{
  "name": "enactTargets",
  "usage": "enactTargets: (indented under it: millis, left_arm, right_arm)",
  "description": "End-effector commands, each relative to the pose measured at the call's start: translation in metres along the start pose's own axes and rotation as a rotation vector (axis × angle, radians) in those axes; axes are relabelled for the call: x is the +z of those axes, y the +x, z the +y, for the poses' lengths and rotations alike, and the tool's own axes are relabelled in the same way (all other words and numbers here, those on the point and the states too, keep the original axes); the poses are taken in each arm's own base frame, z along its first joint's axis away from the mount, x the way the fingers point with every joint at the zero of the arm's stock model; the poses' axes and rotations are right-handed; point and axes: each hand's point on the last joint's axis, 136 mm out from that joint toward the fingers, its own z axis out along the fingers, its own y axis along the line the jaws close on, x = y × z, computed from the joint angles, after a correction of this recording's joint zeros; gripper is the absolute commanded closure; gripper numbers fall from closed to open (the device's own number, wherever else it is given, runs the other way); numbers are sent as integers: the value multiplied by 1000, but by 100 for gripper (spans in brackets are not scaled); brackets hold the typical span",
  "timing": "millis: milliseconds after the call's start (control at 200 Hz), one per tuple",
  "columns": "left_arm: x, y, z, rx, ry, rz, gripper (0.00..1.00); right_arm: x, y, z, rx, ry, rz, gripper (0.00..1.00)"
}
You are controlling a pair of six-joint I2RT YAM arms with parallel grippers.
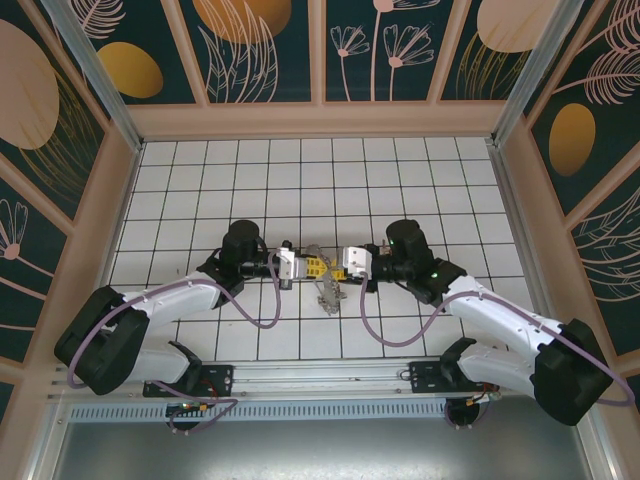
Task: Put the keys on the keyring
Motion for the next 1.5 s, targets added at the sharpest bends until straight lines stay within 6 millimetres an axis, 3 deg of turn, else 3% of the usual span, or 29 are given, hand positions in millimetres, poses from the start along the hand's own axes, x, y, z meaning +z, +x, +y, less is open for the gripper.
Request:
enactTargets:
  millis: [0,270,420,641,716,801,896,1046,1181,1491]
  left_arm:
    - [1,-24,6,87,10,-86,100]
    - [4,-25,11,76,-5,-116,100]
    - [2,-17,12,89,-36,-84,100]
    - [-8,-20,17,186,-156,-91,100]
    - [-11,-22,16,233,-190,-85,100]
    - [-14,-25,13,274,-215,-91,100]
    - [-13,-27,7,341,-226,-82,100]
    - [-15,-30,8,413,-242,-62,100]
    - [-14,-29,4,447,-226,-55,100]
    - [-15,-24,2,487,-225,-12,100]
  right_arm:
    - [-4,-22,-3,-46,-10,-61,86]
    - [-1,-20,-5,-44,6,-56,90]
    - [-15,-5,-25,13,117,28,76]
    - [-50,-2,-55,329,295,-24,64]
    - [-78,18,-91,563,530,-37,63]
    - [-106,43,-113,839,687,-81,65]
    - [-123,74,-119,1039,784,-67,66]
    - [-160,139,-122,1315,1028,78,60]
    - [-158,173,-113,1442,997,165,60]
    - [-129,206,-99,1585,848,343,60]
